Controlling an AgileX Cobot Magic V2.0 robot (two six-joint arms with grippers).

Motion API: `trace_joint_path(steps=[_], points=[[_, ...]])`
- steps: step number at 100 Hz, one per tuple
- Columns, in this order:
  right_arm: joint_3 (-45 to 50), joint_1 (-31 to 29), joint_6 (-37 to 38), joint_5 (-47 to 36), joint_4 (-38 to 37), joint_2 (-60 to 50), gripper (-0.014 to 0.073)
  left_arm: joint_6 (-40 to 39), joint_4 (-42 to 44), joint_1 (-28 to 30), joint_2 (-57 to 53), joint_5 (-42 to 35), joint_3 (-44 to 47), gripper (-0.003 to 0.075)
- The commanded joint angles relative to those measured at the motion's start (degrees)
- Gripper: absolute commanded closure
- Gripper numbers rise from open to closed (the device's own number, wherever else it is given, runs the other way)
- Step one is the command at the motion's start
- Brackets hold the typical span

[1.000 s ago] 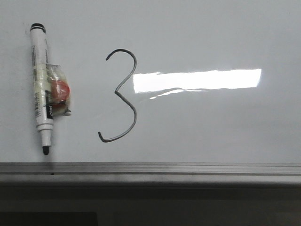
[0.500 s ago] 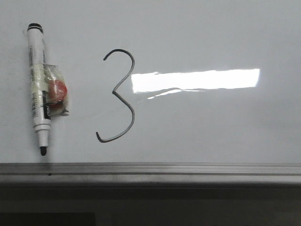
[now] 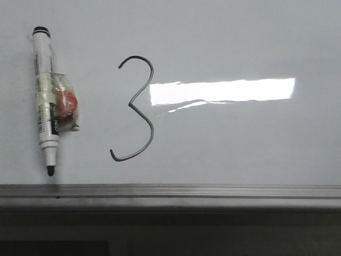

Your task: Write number 3 on whiteboard

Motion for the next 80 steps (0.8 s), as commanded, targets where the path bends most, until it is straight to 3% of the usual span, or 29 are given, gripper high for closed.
trace_joint_path(steps=[1,17,54,80], points=[[0.8,-4.3,0.0,-5.1,2.0,-2.9,0.0648,-0.5,-0.4,0.3,-1.3,-3.2,1.9,0.0741],[4.5,-5.8,0.0,-0.6,2.1,-9.7,0.0648,-0.5,-0.4,0.3,-1.3,-3.2,1.9,0.0741],[5.8,-5.8,0.0,17.6,2.3,-9.7,0.0648,-0.5,-0.4,0.3,-1.3,-3.2,1.9,0.0741],[5.8,-5.8,0.0,17.5,2.3,-9.7,0.0648,-0.5,-0.4,0.3,-1.3,-3.2,1.9,0.0741]])
